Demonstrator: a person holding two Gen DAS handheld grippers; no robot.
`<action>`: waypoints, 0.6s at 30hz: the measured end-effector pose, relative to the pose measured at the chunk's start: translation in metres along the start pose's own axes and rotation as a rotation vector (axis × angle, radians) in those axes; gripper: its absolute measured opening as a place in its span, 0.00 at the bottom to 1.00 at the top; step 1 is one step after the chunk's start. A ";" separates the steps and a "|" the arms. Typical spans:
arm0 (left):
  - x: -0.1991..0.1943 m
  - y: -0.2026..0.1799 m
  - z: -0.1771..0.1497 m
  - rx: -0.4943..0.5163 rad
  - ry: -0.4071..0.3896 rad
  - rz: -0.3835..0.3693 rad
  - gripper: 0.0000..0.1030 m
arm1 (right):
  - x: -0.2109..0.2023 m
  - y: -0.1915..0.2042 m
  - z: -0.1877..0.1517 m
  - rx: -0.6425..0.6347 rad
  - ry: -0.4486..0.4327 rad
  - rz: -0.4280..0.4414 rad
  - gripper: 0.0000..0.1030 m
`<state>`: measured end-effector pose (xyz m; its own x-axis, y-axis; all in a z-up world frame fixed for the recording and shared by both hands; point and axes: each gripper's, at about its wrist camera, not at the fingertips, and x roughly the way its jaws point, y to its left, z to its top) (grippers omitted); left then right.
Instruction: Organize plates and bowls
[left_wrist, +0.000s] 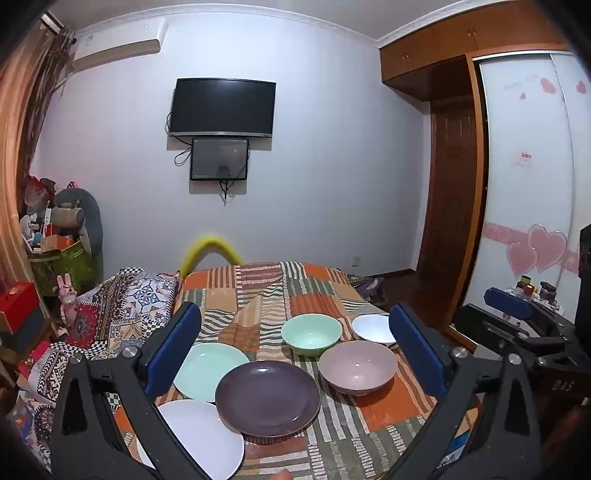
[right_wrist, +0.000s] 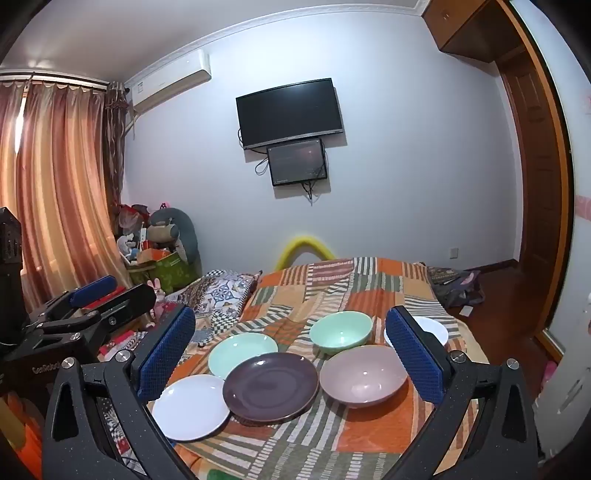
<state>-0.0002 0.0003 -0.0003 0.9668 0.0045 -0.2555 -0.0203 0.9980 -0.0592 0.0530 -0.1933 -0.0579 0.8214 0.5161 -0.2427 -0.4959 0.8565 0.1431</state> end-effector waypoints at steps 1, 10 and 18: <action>0.000 -0.001 0.000 0.003 -0.004 0.007 1.00 | 0.000 0.000 0.000 0.001 -0.002 0.001 1.00; 0.007 -0.001 -0.004 0.007 0.001 -0.006 1.00 | 0.003 0.002 -0.001 0.010 -0.002 -0.003 1.00; 0.002 0.003 -0.002 0.005 -0.003 -0.003 1.00 | 0.002 -0.002 0.001 0.024 -0.004 0.012 1.00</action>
<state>0.0015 0.0028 -0.0027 0.9677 0.0014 -0.2520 -0.0159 0.9983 -0.0554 0.0554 -0.1939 -0.0578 0.8163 0.5266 -0.2371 -0.4990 0.8499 0.1695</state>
